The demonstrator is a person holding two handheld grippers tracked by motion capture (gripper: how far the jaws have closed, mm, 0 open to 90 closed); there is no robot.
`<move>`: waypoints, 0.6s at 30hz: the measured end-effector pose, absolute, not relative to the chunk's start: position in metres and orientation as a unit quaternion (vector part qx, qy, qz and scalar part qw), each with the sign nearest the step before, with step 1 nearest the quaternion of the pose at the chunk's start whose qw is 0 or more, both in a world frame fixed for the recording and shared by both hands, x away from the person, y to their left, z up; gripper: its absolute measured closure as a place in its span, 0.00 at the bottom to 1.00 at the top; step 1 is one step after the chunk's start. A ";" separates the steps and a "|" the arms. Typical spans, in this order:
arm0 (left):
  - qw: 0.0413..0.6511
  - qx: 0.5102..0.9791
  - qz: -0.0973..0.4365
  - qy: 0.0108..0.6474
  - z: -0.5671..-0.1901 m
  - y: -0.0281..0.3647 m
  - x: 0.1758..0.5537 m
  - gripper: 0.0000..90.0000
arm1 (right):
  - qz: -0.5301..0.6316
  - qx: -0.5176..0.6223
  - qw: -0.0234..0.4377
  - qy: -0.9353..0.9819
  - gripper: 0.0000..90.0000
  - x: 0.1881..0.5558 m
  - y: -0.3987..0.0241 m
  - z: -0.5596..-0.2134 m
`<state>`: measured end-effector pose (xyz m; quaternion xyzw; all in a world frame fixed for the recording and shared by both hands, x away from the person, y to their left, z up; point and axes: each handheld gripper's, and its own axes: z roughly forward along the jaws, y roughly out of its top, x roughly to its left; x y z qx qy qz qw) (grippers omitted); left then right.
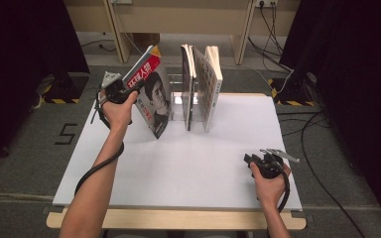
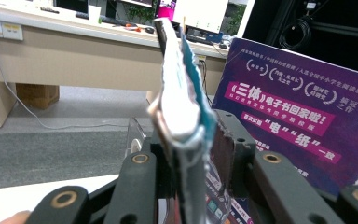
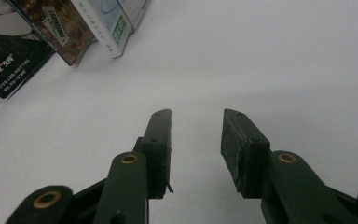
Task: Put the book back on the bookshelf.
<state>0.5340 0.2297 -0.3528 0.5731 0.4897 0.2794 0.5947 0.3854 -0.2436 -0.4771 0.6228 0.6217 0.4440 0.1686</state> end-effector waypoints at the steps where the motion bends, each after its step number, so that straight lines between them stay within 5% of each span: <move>1: 0.594 0.573 0.279 0.491 -0.353 0.229 0.534 0.78 | 0.444 0.623 0.169 0.622 0.70 0.385 -0.244 -0.477; 9: 0.574 0.587 0.268 0.504 -0.349 0.223 0.537 0.92 | 0.440 0.625 0.165 0.623 0.70 0.386 -0.245 -0.478; 18: 0.547 0.610 0.259 0.512 -0.341 0.216 0.535 0.95 | 0.437 0.627 0.163 0.624 0.70 0.386 -0.245 -0.479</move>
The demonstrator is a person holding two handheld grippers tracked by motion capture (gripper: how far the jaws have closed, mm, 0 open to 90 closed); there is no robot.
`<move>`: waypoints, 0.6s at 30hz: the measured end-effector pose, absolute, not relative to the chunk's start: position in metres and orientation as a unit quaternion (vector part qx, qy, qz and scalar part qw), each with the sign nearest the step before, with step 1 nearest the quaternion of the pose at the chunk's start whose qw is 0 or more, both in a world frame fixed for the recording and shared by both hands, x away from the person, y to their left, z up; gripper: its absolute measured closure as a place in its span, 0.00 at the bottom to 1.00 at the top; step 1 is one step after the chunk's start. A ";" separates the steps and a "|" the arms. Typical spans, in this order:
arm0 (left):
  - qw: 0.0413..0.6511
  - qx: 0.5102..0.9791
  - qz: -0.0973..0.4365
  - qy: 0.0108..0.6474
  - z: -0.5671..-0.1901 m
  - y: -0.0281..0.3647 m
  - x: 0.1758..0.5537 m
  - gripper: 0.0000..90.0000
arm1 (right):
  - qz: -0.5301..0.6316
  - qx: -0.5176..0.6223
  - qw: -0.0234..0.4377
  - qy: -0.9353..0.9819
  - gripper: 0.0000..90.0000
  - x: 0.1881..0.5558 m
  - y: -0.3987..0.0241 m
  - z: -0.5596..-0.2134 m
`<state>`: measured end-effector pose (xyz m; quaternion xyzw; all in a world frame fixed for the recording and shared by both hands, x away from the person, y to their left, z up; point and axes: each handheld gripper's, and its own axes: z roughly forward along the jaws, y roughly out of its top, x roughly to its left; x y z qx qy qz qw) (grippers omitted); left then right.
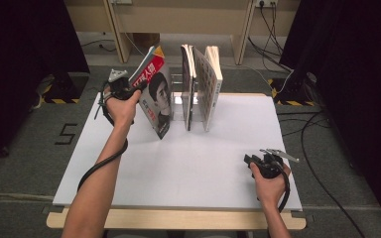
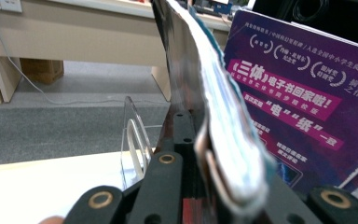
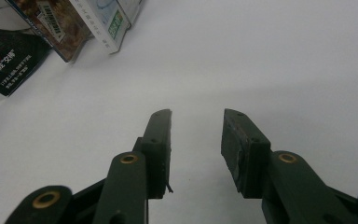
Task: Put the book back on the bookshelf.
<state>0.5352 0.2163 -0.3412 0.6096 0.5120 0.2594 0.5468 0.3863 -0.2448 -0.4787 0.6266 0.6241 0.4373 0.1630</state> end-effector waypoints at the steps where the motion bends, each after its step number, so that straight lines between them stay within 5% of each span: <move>1: 0.546 0.611 0.259 0.512 -0.340 0.216 0.535 0.96 | 0.437 0.631 0.160 0.621 0.70 0.386 -0.244 -0.478; 18: 0.556 0.603 0.301 0.486 -0.334 0.206 0.539 0.96 | 0.439 0.627 0.167 0.621 0.70 0.386 -0.248 -0.478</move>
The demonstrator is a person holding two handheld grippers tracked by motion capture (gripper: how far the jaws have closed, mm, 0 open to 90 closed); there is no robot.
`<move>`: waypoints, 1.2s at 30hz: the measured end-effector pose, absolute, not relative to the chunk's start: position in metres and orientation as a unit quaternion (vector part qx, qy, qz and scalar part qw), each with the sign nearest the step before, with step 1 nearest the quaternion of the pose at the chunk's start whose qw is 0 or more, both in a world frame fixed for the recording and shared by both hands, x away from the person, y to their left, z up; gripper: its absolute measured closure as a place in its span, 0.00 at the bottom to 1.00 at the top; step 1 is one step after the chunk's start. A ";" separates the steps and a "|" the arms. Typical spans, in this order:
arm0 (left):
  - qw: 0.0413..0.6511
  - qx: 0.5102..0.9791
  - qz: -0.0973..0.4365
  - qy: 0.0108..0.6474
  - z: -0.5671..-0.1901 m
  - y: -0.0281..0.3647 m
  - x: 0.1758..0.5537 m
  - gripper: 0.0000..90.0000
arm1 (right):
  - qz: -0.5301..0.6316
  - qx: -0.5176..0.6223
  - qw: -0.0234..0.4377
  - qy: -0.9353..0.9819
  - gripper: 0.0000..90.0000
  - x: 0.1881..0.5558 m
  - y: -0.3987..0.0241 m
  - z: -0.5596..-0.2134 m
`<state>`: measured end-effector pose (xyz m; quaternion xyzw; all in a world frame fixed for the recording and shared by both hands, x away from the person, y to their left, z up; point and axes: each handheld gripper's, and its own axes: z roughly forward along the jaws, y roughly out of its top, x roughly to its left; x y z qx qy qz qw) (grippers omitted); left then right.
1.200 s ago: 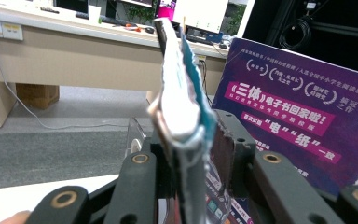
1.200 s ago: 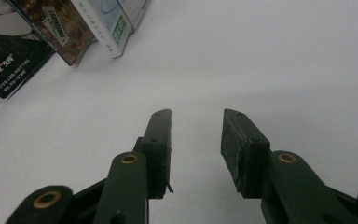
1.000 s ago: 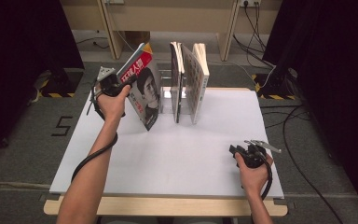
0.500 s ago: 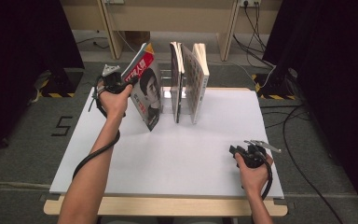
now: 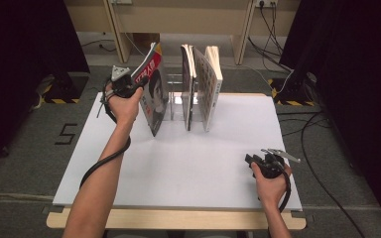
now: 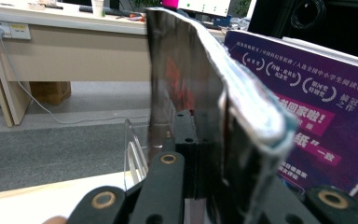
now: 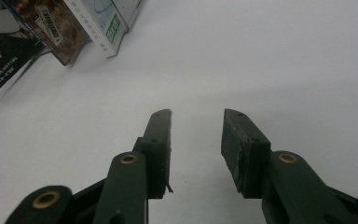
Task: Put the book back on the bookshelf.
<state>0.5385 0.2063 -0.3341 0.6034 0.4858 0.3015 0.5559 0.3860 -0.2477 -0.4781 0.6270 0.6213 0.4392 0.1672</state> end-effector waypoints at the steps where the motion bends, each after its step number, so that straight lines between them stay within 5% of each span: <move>1: 0.557 0.602 0.303 0.486 -0.334 0.205 0.540 0.96 | 0.440 0.628 0.167 0.620 0.70 0.386 -0.248 -0.478; 21: 0.556 0.581 0.352 0.479 -0.346 0.201 0.548 0.96 | 0.444 0.629 0.168 0.616 0.70 0.385 -0.249 -0.476; 36: 0.556 0.572 0.327 0.507 -0.347 0.217 0.551 0.92 | 0.440 0.630 0.169 0.617 0.70 0.385 -0.249 -0.476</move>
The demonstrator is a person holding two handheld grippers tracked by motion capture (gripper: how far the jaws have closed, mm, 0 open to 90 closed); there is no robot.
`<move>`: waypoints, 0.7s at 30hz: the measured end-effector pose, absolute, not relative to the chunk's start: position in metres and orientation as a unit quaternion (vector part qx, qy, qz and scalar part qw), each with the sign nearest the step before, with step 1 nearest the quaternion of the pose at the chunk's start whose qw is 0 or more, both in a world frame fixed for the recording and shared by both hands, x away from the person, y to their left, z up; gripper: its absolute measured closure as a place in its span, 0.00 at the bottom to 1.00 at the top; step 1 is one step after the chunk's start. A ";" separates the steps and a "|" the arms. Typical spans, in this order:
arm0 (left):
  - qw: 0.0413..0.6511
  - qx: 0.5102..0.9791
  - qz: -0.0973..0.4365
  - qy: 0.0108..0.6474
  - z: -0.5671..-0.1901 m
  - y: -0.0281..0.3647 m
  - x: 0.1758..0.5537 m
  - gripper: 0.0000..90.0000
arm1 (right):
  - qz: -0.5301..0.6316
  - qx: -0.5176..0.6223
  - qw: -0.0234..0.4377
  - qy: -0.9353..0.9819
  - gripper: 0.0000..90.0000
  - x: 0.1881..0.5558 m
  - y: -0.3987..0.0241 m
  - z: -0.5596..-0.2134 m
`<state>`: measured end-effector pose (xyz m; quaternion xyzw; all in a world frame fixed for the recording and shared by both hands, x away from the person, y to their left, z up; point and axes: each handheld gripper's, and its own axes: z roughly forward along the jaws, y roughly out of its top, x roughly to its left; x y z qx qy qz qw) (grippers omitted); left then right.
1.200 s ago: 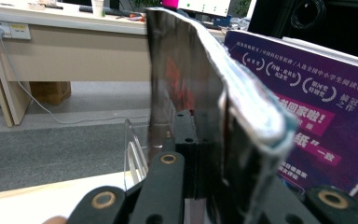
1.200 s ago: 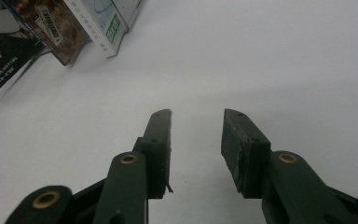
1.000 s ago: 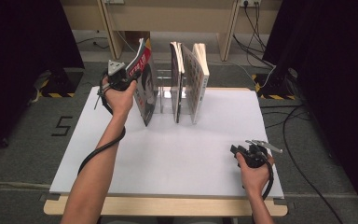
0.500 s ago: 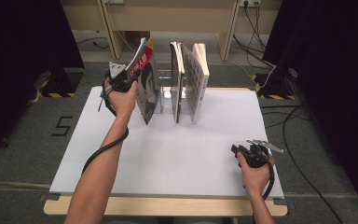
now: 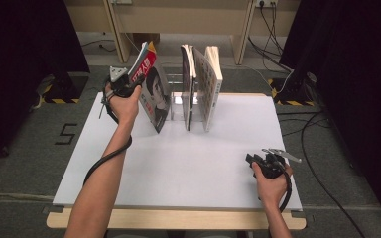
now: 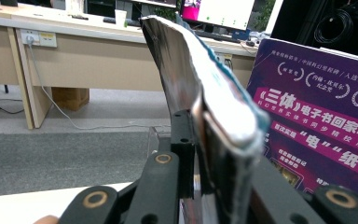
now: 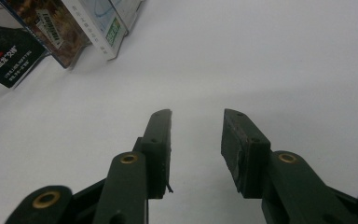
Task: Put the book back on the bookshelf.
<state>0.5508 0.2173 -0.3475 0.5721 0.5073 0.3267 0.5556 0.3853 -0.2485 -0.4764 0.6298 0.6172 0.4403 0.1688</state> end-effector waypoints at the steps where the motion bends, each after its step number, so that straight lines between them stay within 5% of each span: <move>1: 0.554 0.574 0.326 0.507 -0.348 0.218 0.551 0.91 | 0.441 0.628 0.170 0.618 0.70 0.385 -0.249 -0.477; 21: 0.561 0.567 0.297 0.525 -0.357 0.228 0.549 0.80 | 0.441 0.628 0.170 0.619 0.70 0.386 -0.248 -0.477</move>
